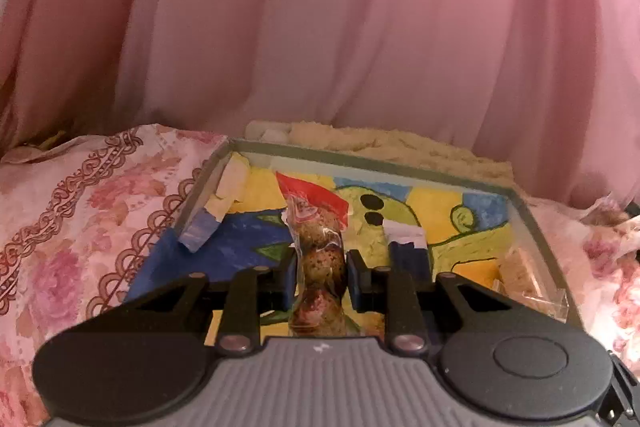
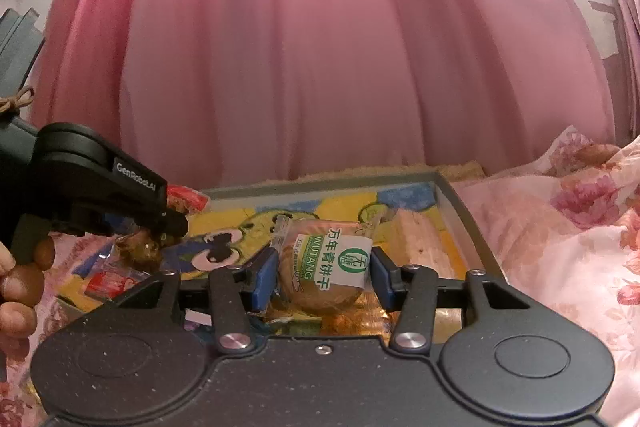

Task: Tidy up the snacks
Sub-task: 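Lower the pastry and quail-egg bag into the grey tray and open both grippers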

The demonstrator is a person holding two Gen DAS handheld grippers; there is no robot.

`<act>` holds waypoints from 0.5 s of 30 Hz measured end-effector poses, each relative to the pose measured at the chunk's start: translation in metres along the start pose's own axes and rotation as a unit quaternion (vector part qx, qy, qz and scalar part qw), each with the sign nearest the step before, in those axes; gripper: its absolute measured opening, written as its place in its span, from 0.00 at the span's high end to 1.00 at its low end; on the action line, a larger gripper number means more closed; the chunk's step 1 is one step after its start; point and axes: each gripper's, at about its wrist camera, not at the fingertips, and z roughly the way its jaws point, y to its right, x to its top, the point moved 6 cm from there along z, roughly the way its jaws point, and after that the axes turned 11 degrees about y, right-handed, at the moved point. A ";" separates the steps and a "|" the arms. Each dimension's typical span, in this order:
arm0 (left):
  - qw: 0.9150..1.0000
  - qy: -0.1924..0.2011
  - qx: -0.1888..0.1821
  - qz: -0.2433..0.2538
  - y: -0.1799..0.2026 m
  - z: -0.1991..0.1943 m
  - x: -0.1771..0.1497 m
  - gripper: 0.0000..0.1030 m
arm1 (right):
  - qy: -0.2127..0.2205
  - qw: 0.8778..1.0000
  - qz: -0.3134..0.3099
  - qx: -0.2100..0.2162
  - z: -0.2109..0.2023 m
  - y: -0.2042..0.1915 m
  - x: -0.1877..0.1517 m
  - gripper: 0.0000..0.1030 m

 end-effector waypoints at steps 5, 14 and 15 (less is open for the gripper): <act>1.000 -0.010 0.002 -0.001 0.005 0.012 -0.007 0.73 | -0.023 1.000 -0.006 -0.005 0.009 -0.001 -0.010 0.50; 0.998 -0.049 0.031 0.003 0.004 0.022 -0.019 0.71 | -0.017 1.000 -0.019 -0.012 0.015 -0.001 -0.013 0.42; 0.998 -0.055 0.037 0.003 0.002 0.023 -0.020 0.70 | -0.016 1.000 -0.020 -0.012 0.014 -0.001 -0.012 0.40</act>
